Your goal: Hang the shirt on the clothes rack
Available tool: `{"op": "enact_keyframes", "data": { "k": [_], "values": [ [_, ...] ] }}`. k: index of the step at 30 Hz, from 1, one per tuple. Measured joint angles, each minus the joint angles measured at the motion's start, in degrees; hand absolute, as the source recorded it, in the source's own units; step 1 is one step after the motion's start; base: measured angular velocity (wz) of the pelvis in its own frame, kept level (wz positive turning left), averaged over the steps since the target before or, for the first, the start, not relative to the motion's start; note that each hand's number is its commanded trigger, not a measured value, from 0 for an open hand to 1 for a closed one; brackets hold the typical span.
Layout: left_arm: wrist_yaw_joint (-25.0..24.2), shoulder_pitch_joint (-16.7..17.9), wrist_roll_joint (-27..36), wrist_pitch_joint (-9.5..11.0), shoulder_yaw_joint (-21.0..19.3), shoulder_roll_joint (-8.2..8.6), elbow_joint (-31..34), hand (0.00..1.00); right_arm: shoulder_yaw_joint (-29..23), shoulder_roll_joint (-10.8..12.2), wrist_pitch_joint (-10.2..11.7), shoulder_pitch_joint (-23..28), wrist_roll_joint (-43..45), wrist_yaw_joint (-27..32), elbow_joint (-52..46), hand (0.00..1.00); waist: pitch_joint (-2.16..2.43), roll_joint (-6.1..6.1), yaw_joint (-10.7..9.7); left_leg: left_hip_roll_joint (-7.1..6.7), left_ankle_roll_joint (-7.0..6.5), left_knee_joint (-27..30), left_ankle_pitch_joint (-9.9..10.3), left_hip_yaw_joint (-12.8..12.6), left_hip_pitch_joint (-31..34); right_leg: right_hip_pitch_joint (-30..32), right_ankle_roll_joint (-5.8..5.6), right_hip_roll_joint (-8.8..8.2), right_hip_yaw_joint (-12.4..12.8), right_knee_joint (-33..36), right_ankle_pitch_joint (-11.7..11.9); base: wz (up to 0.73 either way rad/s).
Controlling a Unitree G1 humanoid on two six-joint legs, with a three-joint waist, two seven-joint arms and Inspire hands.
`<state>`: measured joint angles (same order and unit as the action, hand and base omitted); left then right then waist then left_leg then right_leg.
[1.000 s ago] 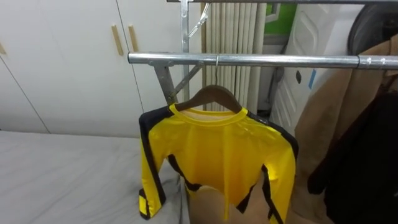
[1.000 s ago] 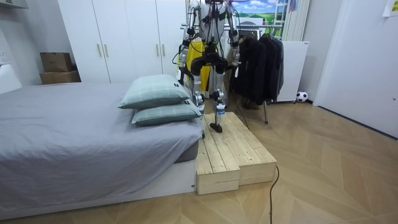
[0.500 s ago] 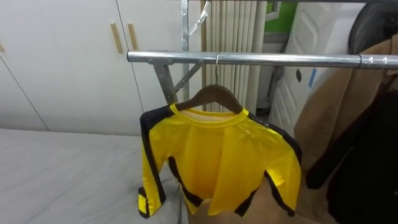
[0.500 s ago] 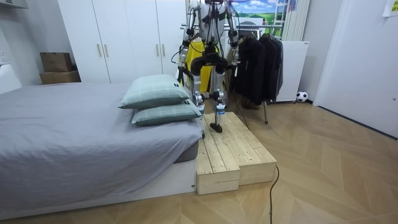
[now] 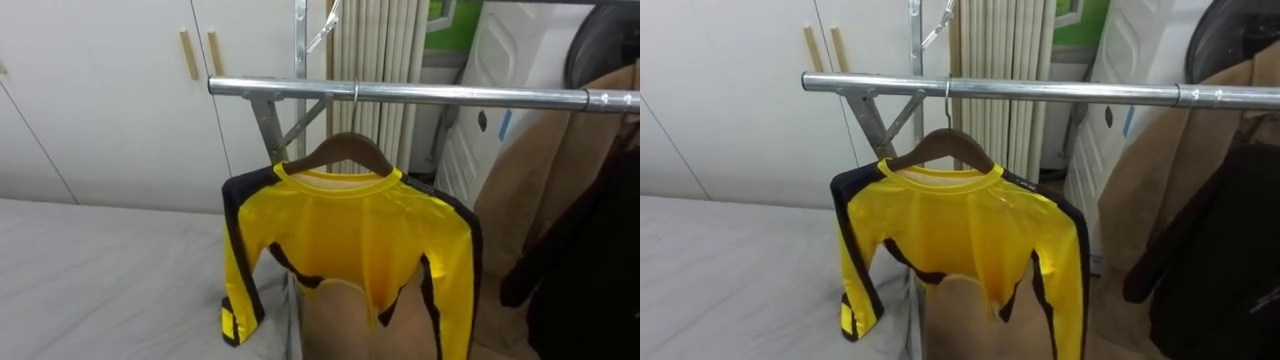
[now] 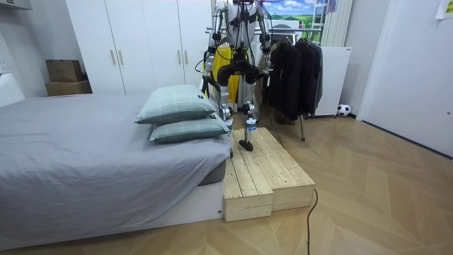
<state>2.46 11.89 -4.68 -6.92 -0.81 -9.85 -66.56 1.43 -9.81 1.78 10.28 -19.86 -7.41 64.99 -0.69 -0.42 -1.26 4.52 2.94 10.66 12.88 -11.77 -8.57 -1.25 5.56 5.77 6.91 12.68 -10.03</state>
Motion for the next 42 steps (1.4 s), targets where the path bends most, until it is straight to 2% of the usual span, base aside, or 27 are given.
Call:
{"op": "enact_keyframes", "data": {
  "k": [6, 11, 22, 26, 28, 30, 31, 32, 33, 35, 36, 37, 38, 39, 40, 42],
  "values": [
    [1.2, 0.1, -0.1, 0.5, 0.0, 0.30, 0.0, 0.00, 1.6, 0.0, 1.2, 0.0, 1.0, 1.0, -0.6, 0.00, 0.01, -0.01, 0.1, 0.01, 0.00, -0.1, 0.0, 0.0, 0.0, 0.0, 0.02, 0.04, 0.0, 0.0, 0.0, 0.00],
    [1.2, 0.1, -0.1, 0.6, 0.0, 0.29, 0.0, 0.00, 1.6, 0.1, 1.3, -0.2, 1.1, 0.9, -0.6, 0.00, 0.04, -0.08, 0.1, 0.02, 0.00, -0.1, 0.0, 0.2, 0.0, 0.0, 0.03, 0.02, 0.0, 0.0, 0.0, 0.00],
    [2.0, 0.1, -0.6, 2.2, 1.2, 0.16, 0.0, 0.00, 2.4, 0.6, 1.2, -0.5, -0.6, -0.3, -0.6, 0.00, -0.06, -0.08, 0.1, 0.05, 0.00, 0.2, 0.0, 0.8, 0.7, 0.0, 0.05, -0.30, -2.0, 0.0, -0.1, 0.07],
    [2.0, -0.4, -0.5, 2.6, 2.3, 0.22, -0.1, 0.00, 4.3, 0.5, 1.2, -2.7, -0.2, -0.5, -0.4, 0.00, -0.14, 0.68, 0.4, 0.16, 0.00, 0.9, 0.0, 1.2, 1.4, 0.2, 0.21, -0.42, -2.8, 0.0, 0.0, 0.10],
    [2.0, -0.6, -0.4, 3.5, 3.0, 0.50, -0.4, 0.00, 5.2, 0.6, 1.3, -3.7, 1.2, -1.7, -0.8, 0.00, -0.12, 1.53, 0.6, 0.30, 0.02, 1.9, 0.0, 1.2, 2.6, 0.6, 0.40, -0.62, -3.8, 0.1, -0.1, 0.23],
    [2.0, -1.2, -0.4, 5.0, 3.2, 1.19, -0.3, 0.00, 5.9, 0.6, 1.4, -4.3, 4.7, -2.4, -2.2, 0.00, 0.24, 2.56, 1.4, 0.37, 0.03, 3.1, 0.0, 2.1, 5.2, 2.3, 0.51, -0.93, -5.6, 0.7, -0.1, 0.37],
    [2.0, -1.5, -0.4, 5.4, 3.1, 1.38, -0.3, 0.00, 6.4, 0.6, 1.4, -4.5, 5.1, -2.5, -2.5, 0.00, 0.16, 3.06, 1.7, 0.43, 0.03, 3.2, 0.0, 2.5, 5.7, 2.8, 0.63, -0.97, -6.2, 1.0, -0.1, 0.47],
    [2.0, -2.0, -0.1, 5.8, 3.2, 1.70, -0.3, 0.00, 6.5, 0.6, 1.4, -5.0, 6.0, -3.2, -2.7, 0.00, 0.24, 3.57, 1.8, 0.53, 0.11, 4.0, 0.0, 2.6, 7.2, 3.7, 0.86, -1.31, -8.3, 1.5, -0.2, 0.58],
    [1.8, -2.2, 0.2, 6.2, 2.9, 1.99, 0.1, 0.00, 6.5, 0.6, 1.5, -5.7, 7.3, -3.8, -2.7, 0.00, 0.21, 4.15, 2.2, 0.65, 0.33, 5.0, -0.2, 2.6, 8.8, 4.2, 1.09, -2.09, -12.8, 1.4, -0.4, 0.62],
    [1.4, -2.7, 0.2, 7.0, 2.7, 2.32, 0.2, 0.00, 6.5, 0.6, 2.1, -6.0, 9.4, -3.9, -2.4, 0.00, 0.15, 4.31, 2.7, 0.68, 0.51, 5.1, -1.4, 2.2, 10.6, 4.1, 1.50, -3.05, -17.6, 0.6, -0.3, 0.97],
    [1.1, -3.4, 0.2, 7.2, 2.7, 2.22, 0.2, 0.00, 6.5, 0.5, 2.5, -6.0, 9.5, -4.0, -1.8, 0.00, 0.19, 4.25, 2.9, 0.71, 0.40, 4.9, -2.8, 0.4, 12.0, 4.1, 1.76, -3.88, -20.5, 0.2, -0.4, 1.24],
    [0.9, -3.3, 0.2, 7.3, 2.6, 2.18, 0.2, 0.00, 6.4, 0.4, 2.7, -6.1, 9.3, -4.0, -1.1, 0.00, 0.20, 4.17, 2.9, 0.84, 0.14, 5.0, -3.4, -1.3, 12.5, 4.1, 1.96, -4.39, -22.3, -0.1, -0.4, 1.39],
    [0.7, -3.5, 0.1, 7.3, 1.9, 2.11, 0.3, 0.00, 6.2, 0.3, 2.7, -6.2, 9.2, -3.8, 0.3, 0.00, 0.26, 4.06, 2.9, 2.07, -0.39, 7.2, -3.5, -5.6, 13.3, 4.1, 2.26, -5.11, -25.5, -0.1, -0.7, 1.39],
    [0.5, -3.4, 0.2, 7.3, 0.5, 2.02, 0.5, 0.00, 6.1, 0.2, 2.5, -6.4, 9.3, -3.5, 1.6, 0.00, 0.30, 3.73, 3.0, 3.18, -1.06, 10.2, -2.9, -9.6, 13.4, 4.1, 2.47, -5.76, -28.2, 0.0, -1.0, 1.40],
    [0.5, -3.3, 0.3, 7.3, -0.2, 1.95, 0.6, 0.00, 6.0, 0.1, 2.2, -6.3, 9.3, -3.3, 1.7, 0.00, 0.30, 3.58, 3.1, 3.82, -1.13, 11.8, -2.5, -11.2, 13.3, 4.1, 2.51, -6.02, -29.7, 0.0, -1.1, 1.38],
    [-0.2, -3.0, 0.7, 7.1, -1.6, 1.14, 0.6, 0.00, 4.6, 0.2, 1.0, -6.0, 9.3, -3.1, 1.9, 0.00, 0.24, 3.24, 3.2, 6.44, -1.06, 19.1, 0.0, -15.2, 12.4, 4.2, 2.89, -6.66, -35.9, 0.1, -1.7, 1.43]
  ]
}}
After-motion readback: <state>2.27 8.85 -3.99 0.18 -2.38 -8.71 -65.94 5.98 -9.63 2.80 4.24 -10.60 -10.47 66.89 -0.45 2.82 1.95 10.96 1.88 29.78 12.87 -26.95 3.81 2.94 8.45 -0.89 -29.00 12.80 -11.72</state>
